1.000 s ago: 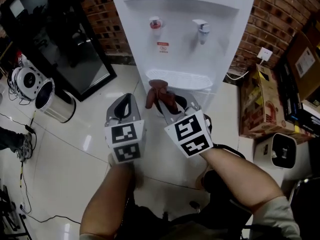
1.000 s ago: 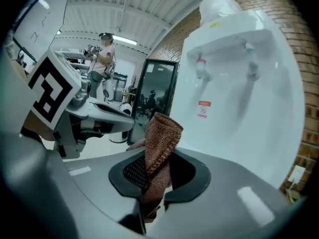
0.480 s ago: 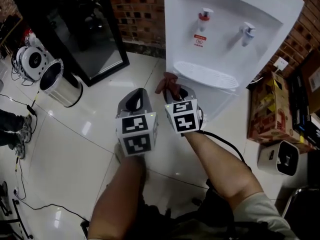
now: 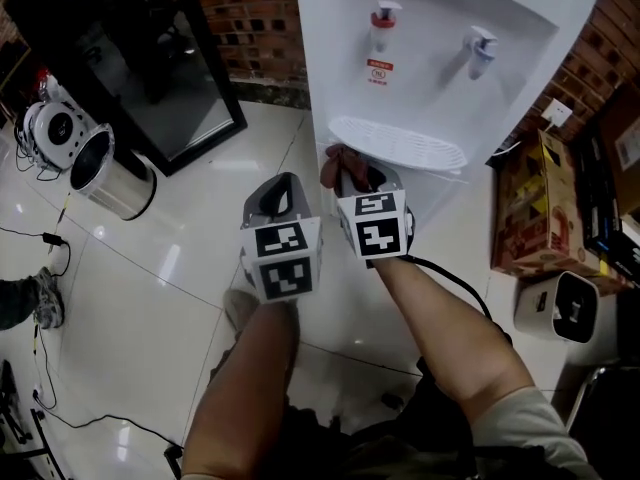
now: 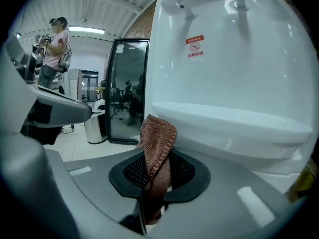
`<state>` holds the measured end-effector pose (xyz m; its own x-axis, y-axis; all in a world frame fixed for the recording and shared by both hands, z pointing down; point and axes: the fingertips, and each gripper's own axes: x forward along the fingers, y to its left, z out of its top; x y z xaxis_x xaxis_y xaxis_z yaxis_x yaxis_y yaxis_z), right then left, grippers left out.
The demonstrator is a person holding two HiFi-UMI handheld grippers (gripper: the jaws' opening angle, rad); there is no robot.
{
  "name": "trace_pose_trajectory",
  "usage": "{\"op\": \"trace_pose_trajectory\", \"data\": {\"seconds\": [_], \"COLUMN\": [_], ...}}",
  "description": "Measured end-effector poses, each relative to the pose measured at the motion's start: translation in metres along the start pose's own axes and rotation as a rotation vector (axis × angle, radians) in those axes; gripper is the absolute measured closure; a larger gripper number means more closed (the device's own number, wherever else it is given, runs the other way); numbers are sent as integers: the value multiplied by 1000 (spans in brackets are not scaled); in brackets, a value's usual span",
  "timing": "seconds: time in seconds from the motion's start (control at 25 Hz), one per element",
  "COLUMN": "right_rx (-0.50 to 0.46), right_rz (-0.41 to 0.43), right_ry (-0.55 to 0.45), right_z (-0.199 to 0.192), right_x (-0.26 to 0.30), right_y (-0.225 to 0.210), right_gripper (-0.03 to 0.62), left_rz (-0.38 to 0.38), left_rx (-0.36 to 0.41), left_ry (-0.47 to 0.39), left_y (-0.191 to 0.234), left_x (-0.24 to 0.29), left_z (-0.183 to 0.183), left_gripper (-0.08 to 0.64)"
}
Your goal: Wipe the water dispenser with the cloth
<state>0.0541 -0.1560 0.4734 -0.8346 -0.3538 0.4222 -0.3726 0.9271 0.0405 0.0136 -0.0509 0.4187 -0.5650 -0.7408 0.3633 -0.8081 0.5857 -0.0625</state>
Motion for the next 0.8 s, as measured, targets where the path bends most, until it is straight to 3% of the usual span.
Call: {"op": "trace_pose_trajectory", "data": {"seconds": [0.8], "right_rx": [-35], "right_rz": [-184], "right_ry": [97], "right_z": [-46], "right_x": [-100], "right_y": [-131], "right_gripper": [511], "left_rz": [-244], "left_rx": [39], "left_ry": [-22], "left_y": [-156], "left_x": [27], "left_z": [13], "left_gripper": [560]}}
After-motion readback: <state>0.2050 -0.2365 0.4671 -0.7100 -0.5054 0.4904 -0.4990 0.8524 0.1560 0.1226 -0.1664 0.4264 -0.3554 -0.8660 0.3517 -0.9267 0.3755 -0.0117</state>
